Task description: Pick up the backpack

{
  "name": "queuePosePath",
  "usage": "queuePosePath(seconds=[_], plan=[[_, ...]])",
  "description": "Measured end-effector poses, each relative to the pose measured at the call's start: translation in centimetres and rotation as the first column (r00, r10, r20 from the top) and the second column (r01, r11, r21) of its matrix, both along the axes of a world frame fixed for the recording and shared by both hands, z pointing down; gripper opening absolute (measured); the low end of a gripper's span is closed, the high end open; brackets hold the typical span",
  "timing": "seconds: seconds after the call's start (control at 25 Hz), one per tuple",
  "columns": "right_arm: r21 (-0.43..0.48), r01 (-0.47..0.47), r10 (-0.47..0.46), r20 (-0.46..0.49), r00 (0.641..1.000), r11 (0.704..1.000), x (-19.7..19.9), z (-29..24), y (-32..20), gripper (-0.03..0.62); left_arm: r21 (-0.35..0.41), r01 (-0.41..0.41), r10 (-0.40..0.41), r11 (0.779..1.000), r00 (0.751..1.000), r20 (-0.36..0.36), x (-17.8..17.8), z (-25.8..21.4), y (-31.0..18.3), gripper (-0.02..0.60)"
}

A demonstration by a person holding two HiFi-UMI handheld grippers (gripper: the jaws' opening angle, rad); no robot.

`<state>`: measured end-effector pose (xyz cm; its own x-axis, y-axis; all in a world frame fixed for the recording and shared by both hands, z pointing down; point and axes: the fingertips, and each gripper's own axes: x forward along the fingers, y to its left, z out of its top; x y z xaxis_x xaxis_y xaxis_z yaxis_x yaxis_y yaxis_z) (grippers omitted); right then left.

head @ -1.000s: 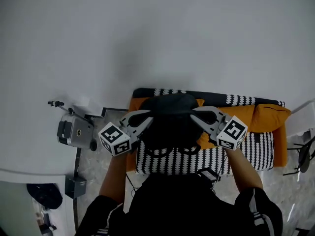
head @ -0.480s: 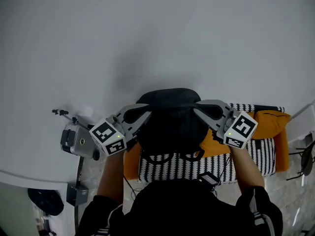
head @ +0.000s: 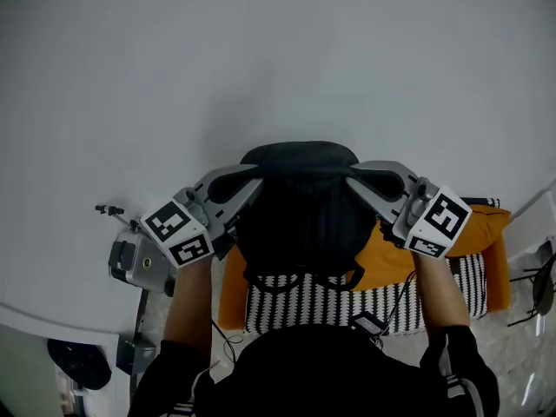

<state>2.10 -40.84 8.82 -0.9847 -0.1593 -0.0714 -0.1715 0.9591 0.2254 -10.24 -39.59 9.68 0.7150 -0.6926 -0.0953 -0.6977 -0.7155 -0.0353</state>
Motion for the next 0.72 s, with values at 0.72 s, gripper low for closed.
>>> queuePosePath(seconds=[0.72], plan=[[0.024, 0.022, -0.024, 0.064, 0.998, 0.999, 1.6, -3.8, 1.0, 0.037, 0.081, -0.027, 0.026, 0.996, 1.0, 0.009, 1.7, -4.0, 1.6, 0.031]])
